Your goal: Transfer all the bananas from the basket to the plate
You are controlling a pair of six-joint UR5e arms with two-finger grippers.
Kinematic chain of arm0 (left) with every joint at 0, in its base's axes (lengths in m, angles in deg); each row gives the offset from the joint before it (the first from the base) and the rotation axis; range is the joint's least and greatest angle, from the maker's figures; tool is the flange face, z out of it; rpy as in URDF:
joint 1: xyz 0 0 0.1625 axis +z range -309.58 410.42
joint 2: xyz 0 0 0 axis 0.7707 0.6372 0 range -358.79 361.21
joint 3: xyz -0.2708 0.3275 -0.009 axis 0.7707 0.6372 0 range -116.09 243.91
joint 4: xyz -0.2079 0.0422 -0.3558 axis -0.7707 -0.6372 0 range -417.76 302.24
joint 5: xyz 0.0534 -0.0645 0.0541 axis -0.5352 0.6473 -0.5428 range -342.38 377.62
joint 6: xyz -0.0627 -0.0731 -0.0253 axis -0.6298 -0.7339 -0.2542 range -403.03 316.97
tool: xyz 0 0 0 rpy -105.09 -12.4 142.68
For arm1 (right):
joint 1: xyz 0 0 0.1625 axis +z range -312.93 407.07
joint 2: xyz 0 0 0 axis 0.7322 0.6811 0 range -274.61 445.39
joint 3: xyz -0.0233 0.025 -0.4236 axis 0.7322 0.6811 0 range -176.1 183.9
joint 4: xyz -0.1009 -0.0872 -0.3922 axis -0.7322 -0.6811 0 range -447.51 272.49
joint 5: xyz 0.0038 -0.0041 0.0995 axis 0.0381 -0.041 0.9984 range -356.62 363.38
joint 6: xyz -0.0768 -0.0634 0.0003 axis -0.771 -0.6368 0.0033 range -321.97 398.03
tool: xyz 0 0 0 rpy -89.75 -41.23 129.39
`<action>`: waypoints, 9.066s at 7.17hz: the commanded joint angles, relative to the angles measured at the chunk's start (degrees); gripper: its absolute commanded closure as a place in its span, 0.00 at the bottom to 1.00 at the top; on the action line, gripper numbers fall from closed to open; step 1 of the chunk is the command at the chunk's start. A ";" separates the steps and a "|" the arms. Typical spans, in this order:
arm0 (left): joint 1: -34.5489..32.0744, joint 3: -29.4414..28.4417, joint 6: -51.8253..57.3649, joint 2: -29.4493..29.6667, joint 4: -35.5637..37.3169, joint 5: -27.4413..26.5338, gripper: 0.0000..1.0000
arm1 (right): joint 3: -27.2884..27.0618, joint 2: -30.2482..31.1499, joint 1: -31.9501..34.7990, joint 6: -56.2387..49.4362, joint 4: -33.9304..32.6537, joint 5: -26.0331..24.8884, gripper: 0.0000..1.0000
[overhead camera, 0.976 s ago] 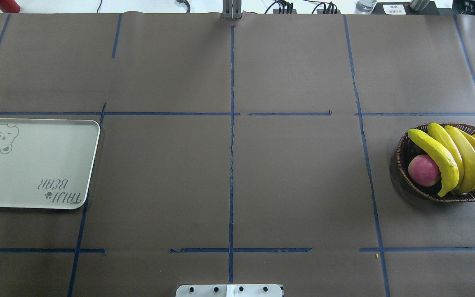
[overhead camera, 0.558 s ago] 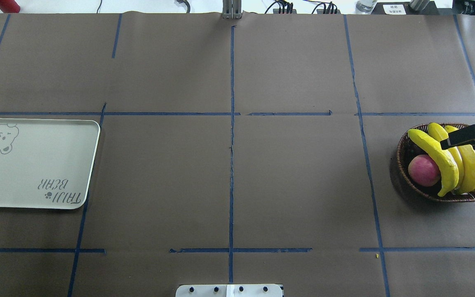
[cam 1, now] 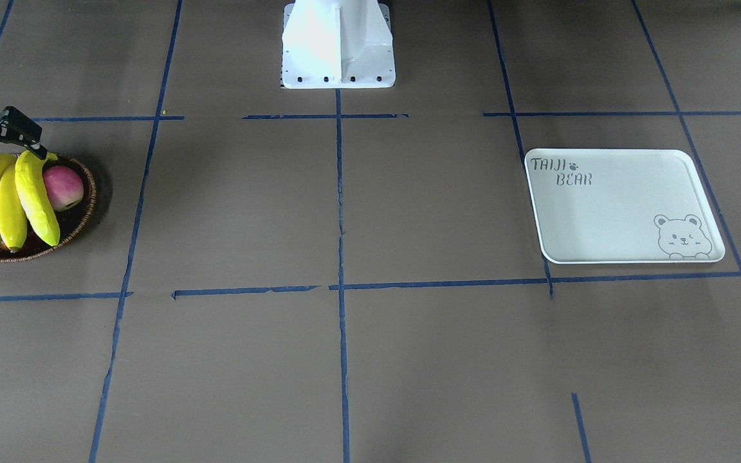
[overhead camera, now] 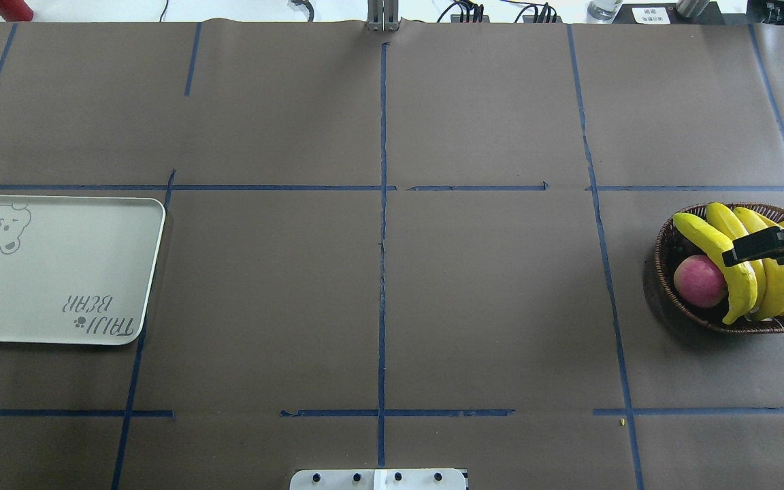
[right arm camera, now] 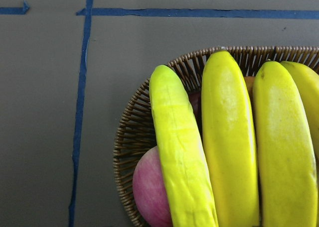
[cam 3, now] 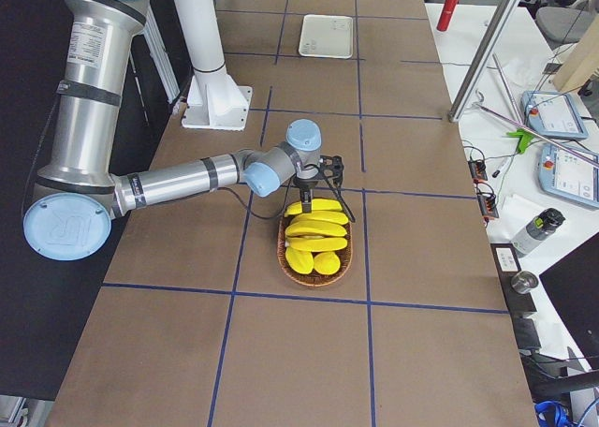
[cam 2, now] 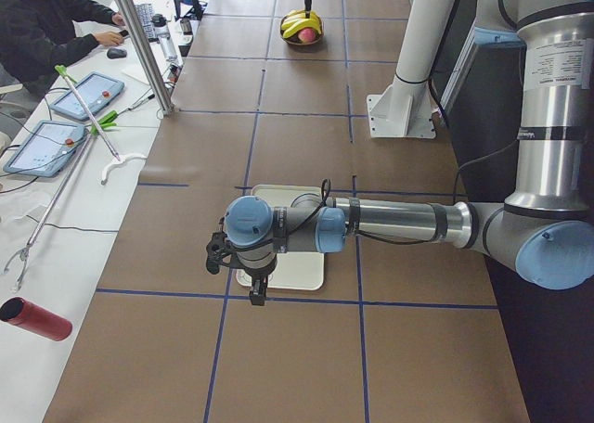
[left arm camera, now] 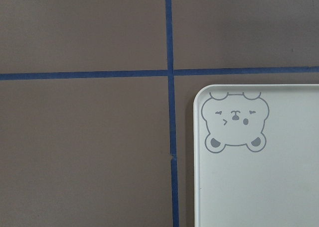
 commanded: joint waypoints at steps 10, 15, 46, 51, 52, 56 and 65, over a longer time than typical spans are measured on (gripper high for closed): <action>0.00 -0.14 0.43 -0.57 -1.25 0.22 0.00 | 0.58 0.26 -2.05 -0.52 -0.19 -2.31 0.93; 0.09 0.21 0.08 0.13 -1.43 0.31 0.00 | -10.32 1.77 4.02 -0.09 1.04 5.24 0.98; 39.59 9.52 -76.50 20.42 -22.00 -16.39 1.00 | -11.73 -35.70 -35.54 48.17 5.26 -36.67 0.00; 28.13 1.18 -51.95 3.15 -22.96 -16.48 1.00 | -11.55 -33.14 -32.10 45.98 -1.58 -34.56 0.00; 28.21 0.13 -52.47 1.99 -22.96 -16.48 1.00 | -11.64 -33.23 -32.02 45.97 -1.51 -34.56 0.00; 28.74 -5.13 -58.53 3.03 -27.23 -16.21 1.00 | -12.34 -33.14 -31.93 46.06 -1.59 -34.65 0.00; 28.74 -5.80 -59.86 3.56 -36.33 -14.99 0.00 | -13.65 -33.05 -25.91 44.14 -11.44 -28.55 0.00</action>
